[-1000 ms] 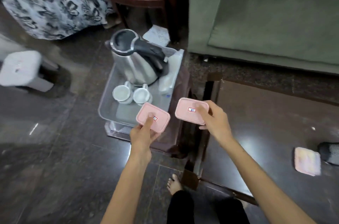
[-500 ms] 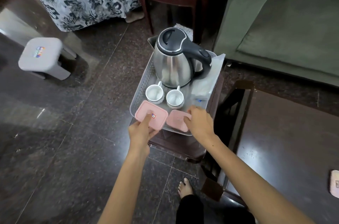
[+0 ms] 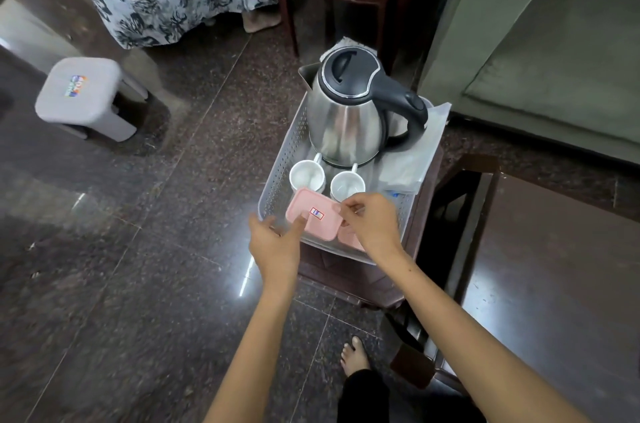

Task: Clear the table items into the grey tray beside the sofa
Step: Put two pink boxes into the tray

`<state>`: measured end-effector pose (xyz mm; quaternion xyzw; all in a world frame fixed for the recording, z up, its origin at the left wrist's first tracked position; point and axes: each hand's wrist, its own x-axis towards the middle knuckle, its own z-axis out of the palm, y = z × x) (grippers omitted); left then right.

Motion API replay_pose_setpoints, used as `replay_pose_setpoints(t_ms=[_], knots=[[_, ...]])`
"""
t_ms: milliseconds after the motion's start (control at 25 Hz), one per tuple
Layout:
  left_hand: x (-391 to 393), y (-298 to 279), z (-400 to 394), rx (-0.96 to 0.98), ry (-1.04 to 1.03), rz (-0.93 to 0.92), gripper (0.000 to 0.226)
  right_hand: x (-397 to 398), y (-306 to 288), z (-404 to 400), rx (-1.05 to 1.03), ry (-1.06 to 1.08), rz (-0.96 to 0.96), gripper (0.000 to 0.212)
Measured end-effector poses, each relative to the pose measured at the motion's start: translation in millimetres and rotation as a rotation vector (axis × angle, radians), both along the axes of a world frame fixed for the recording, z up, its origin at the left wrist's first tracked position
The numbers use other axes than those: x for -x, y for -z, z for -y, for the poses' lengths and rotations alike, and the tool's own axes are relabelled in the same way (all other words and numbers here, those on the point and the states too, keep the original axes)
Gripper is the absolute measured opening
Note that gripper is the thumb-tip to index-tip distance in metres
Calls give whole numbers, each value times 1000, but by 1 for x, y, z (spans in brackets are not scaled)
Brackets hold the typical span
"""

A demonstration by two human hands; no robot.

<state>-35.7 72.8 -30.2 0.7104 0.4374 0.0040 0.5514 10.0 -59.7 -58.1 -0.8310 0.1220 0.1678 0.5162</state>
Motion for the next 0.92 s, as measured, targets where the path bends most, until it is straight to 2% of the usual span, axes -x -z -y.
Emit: replay_pose_setpoints(t_ms=[40,160,280,440,520,680,760,920], knots=[[2,0,-3,-164,48,44,62,-2,2,-3,77,-27,26,9],[5,7,-6,-498,410,162,40,-3,9,-18,210,-134,46,9],[2,19,-4,-728,818,-4,36,-2,13,-26,229,-205,10,11],[-8,33,-7,-886,1071,-181,33,6,10,-1,433,-258,28,18],[-11,39,-7,-911,1134,-243,32,14,8,18,568,-313,61,22],[-14,41,-10,-882,1141,-286,31,23,9,37,686,-494,-42,37],[-14,41,-16,-883,1137,-296,32,26,12,36,698,-553,-21,38],[-13,41,-23,-870,1116,-286,33,32,18,28,616,-515,10,39]])
